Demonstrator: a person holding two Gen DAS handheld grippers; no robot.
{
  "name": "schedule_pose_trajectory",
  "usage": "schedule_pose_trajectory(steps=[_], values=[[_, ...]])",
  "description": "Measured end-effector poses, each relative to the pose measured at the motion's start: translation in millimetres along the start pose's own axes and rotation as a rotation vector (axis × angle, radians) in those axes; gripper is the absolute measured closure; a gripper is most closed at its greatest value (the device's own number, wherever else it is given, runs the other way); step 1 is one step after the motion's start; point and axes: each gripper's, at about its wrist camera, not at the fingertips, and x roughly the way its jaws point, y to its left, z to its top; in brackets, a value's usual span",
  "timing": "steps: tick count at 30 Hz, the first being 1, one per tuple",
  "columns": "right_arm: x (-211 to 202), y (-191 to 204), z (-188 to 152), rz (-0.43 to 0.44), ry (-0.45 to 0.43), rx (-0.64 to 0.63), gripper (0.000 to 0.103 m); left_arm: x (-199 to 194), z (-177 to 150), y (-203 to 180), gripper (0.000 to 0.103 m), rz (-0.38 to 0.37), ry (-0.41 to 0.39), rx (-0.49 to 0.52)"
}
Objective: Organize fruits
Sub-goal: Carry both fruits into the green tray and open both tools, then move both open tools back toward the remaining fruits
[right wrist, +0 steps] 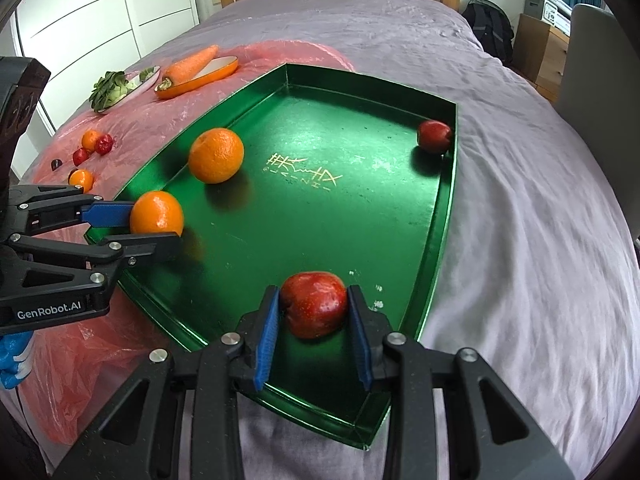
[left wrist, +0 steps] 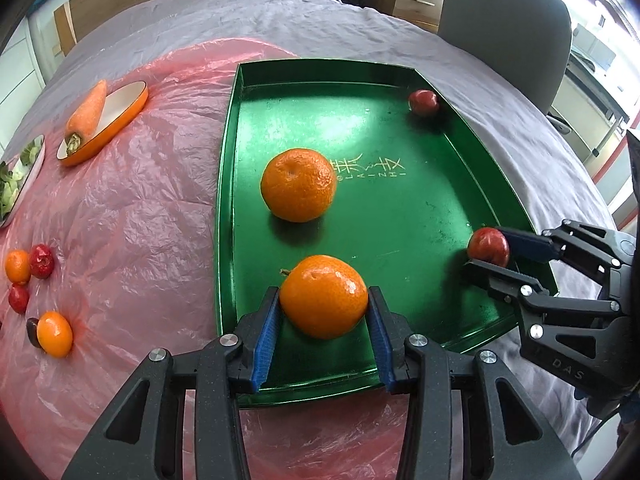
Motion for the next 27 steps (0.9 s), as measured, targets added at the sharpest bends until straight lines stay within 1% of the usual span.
schedule_pose_trajectory(steps=[2,5,9,14,18,27], values=[[-2.3,0.6,0.0,-0.008,-0.006,0.004,0.029,-1.3,0.9,-0.6,0.058,0.013,-0.002,0.004],[-6.5,-0.4,0.0,-0.011,-0.013,0.017,0.029,-6.5,4.0,-2.6,0.054,0.028,-0.011,0.008],[-21.4,0.8,-0.5,-0.028,-0.037,0.032,0.028,-22.9,6.1,-6.4,0.053,0.036,-0.038,0.023],[-47.6,2.9,-4.1,-0.043,-0.071,0.058,0.027,-51.0,0.0,-8.0,0.053,0.031,-0.073,0.021],[-70.8,8.3,-11.6,-0.044,-0.094,0.082,0.027,-74.9,-9.2,-12.1,0.053,0.029,-0.095,0.026],[-117.6,38.5,-38.8,-0.053,-0.112,0.090,0.027,-128.8,-41.5,-18.8,0.053,0.035,-0.137,0.038]])
